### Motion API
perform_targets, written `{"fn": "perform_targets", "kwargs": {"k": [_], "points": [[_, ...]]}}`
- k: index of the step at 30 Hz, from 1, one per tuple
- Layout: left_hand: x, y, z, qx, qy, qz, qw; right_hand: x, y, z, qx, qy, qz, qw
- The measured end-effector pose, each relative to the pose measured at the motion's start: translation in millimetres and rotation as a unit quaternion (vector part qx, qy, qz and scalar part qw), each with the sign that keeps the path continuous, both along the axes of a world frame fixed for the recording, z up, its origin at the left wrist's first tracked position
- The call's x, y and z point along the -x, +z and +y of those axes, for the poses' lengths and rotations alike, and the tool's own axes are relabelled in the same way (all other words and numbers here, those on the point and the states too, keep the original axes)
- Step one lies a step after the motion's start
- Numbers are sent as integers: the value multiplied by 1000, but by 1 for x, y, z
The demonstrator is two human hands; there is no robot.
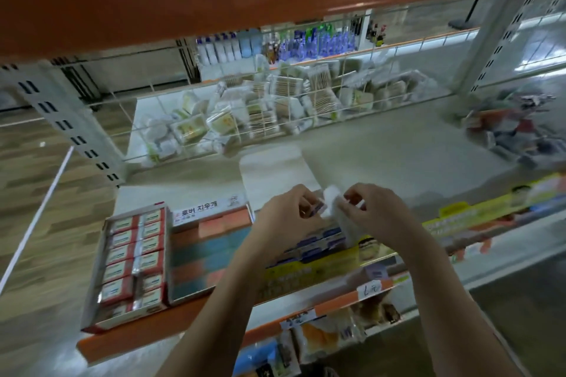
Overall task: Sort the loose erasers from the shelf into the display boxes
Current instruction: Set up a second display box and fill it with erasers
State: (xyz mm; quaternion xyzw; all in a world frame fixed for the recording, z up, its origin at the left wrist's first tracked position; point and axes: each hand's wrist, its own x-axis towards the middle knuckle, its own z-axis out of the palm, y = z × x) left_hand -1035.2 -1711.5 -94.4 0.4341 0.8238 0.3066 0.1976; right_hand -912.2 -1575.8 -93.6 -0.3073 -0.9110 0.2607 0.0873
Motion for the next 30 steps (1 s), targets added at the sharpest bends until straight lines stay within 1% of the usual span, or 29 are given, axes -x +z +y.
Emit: {"fn": "perform_targets", "kwargs": {"k": [4, 11, 18, 25, 28, 30], "points": [[-10, -5, 12, 3, 60, 35, 998, 0, -8, 8, 19, 64, -33, 997], [-23, -8, 24, 47, 66, 71, 994, -4, -8, 13, 29, 105, -9, 994], [-23, -11, 22, 72, 57, 118, 989, -3, -7, 11, 54, 95, -14, 994], [-19, -9, 23, 103, 17, 187, 977, -3, -4, 4, 47, 62, -25, 997], [-17, -10, 24, 131, -6, 215, 968, -3, -2, 1, 38, 54, -34, 997], [-16, -10, 24, 147, -25, 215, 965, -3, 1, 0, 38, 47, -40, 997]]}}
